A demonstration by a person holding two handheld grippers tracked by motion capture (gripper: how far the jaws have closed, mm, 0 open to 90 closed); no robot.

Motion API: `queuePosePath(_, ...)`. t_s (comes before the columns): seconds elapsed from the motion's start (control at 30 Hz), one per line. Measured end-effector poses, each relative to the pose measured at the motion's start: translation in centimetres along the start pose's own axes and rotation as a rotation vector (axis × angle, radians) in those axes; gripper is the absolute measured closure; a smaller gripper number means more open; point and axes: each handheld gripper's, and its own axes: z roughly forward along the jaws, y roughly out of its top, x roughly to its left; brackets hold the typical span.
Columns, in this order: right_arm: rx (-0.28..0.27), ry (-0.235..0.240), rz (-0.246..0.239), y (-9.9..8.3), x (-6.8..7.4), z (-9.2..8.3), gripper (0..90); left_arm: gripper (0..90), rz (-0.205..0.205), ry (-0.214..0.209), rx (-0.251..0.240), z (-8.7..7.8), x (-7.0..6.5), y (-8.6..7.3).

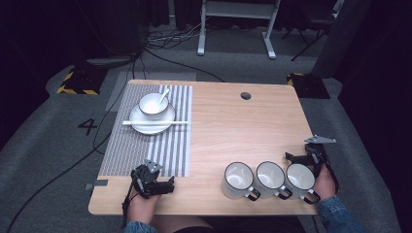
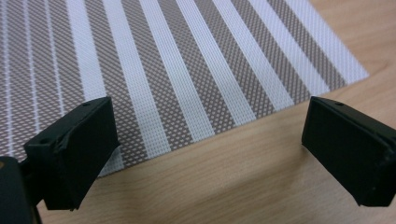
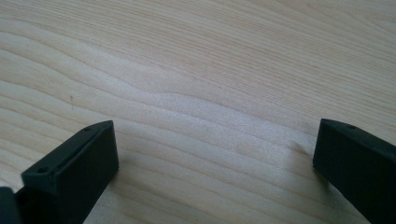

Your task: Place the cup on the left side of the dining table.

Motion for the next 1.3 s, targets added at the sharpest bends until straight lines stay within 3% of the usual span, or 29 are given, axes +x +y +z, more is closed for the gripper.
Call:
queuePosePath(0.1,-0.001,0.002,0.003,0.0,0.0,0.0,0.1,2.9,-0.015,-0.021,-0.086,-1.0,-0.2,0.3)
queuePosePath(0.17,-0.001,0.002,0.002,0.0,0.0,0.0,0.1,2.9,-0.011,-0.016,-0.106,-1.3,-0.4,0.4)
queuePosePath(0.27,0.0,0.002,0.002,0.0,0.0,0.0,0.1,2.9,0.008,-0.034,-0.179,-2.8,-0.6,0.9)
queuePosePath(0.3,-0.001,0.003,0.002,0.0,0.0,0.0,0.1,3.0,0.008,-0.034,-0.179,-2.8,-0.6,0.9)
queuePosePath(0.33,0.0,0.002,0.001,0.0,0.0,0.0,0.1,3.1,0.009,-0.04,-0.225,-3.5,-0.8,1.1)
queuePosePath(0.37,0.0,0.0,0.0,0.0,0.0,0.0,0.1,3.1,0.009,-0.04,-0.225,-3.5,-0.8,1.1)
queuePosePath(0.4,-0.001,0.003,0.001,0.0,0.0,0.0,0.1,3.2,0.008,-0.048,-0.283,-4.0,-0.9,1.1)
queuePosePath(0.5,0.001,-0.001,-0.002,0.0,0.0,0.0,0.1,3.2,-0.012,-0.019,-0.355,-4.7,-1.1,1.1)
queuePosePath(0.53,0.0,0.0,0.0,0.0,0.0,0.0,0.1,3.2,-0.012,-0.019,-0.355,-4.7,-1.1,1.1)
queuePosePath(0.57,0.0,0.0,0.0,0.0,0.0,0.0,0.1,3.2,-0.04,-0.001,-0.395,-5.2,-1.2,1.0)
queuePosePath(0.73,0.0,0.0,-0.001,0.0,0.0,0.0,0.1,3.2,-0.057,-0.007,-0.447,-6.2,-1.0,1.0)
queuePosePath(0.87,-0.001,0.003,0.001,0.0,0.0,0.0,0.1,3.2,-0.082,0.044,-0.475,-6.7,-1.2,1.1)
queuePosePath(0.97,-0.001,0.002,0.002,0.0,0.0,0.0,0.1,3.2,-0.106,0.053,-0.481,-6.8,-0.9,0.9)
queuePosePath(1.07,-0.001,0.002,0.0,0.0,0.0,0.0,0.1,3.2,-0.13,0.031,-0.491,-6.8,-0.8,0.9)
queuePosePath(1.2,0.001,-0.001,-0.002,0.0,0.0,0.0,0.1,3.2,-0.107,0.019,-0.482,-6.6,-1.0,1.3)
queuePosePath(1.23,0.0,0.0,-0.003,0.0,0.0,0.0,0.1,3.2,-0.093,-0.009,-0.475,-6.3,-1.5,1.5)
queuePosePath(1.3,0.0,-0.001,-0.003,0.0,0.0,0.0,0.1,3.2,-0.086,-0.017,-0.475,-6.1,-1.8,1.7)
